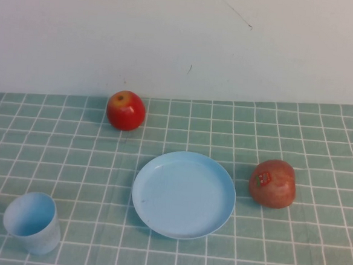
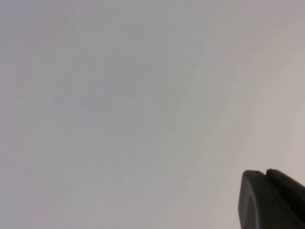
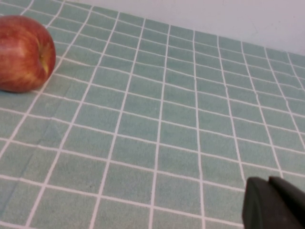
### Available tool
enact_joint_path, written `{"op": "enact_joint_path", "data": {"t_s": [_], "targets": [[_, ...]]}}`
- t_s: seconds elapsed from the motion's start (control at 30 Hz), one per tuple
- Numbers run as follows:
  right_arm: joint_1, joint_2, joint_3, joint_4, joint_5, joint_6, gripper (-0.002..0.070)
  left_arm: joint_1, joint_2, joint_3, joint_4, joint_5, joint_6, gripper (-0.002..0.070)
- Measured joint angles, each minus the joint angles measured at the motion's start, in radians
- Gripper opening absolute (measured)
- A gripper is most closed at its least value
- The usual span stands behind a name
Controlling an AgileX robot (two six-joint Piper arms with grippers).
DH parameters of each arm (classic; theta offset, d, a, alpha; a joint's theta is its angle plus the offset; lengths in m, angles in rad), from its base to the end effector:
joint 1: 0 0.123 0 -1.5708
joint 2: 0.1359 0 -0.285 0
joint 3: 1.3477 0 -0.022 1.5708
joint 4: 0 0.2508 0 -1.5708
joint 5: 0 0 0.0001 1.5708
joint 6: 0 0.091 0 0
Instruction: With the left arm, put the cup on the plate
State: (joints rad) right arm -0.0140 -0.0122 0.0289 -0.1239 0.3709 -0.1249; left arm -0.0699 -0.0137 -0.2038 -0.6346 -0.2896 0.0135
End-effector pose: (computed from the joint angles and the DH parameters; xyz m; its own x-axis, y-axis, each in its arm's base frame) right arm 0.0526 -0.0048 0.1710 -0.2985 -0.2338 -0.9253 -0.0147 0.9706 -0.2404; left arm 0.0277 0.0134 0.3000 0.4661 -0.5912 -0.6581 0.2274 0.7990 -0.5567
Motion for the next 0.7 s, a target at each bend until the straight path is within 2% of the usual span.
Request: {"op": "enact_joint_path", "data": {"t_s": [0.1, 0.2, 0.33, 0.47, 0.7], "targets": [[0.000, 0.000, 0.000, 0.000, 0.000, 0.000, -0.0002, 0.000, 0.006, -0.145, 0.084, 0.065, 0.040, -0.0002], [0.000, 0.000, 0.000, 0.000, 0.000, 0.000, -0.0002, 0.000, 0.067, -0.294, 0.121, 0.210, 0.125, -0.0002], [0.000, 0.000, 0.000, 0.000, 0.000, 0.000, -0.0002, 0.000, 0.249, -0.492, 0.156, 0.510, 0.174, -0.0002], [0.000, 0.000, 0.000, 0.000, 0.000, 0.000, -0.0002, 0.000, 0.452, -0.627, 0.229, 0.766, 0.129, -0.0002], [0.000, 0.000, 0.000, 0.000, 0.000, 0.000, -0.0002, 0.000, 0.676, -0.665, 0.321, 0.883, 0.051, -0.0002]]}}
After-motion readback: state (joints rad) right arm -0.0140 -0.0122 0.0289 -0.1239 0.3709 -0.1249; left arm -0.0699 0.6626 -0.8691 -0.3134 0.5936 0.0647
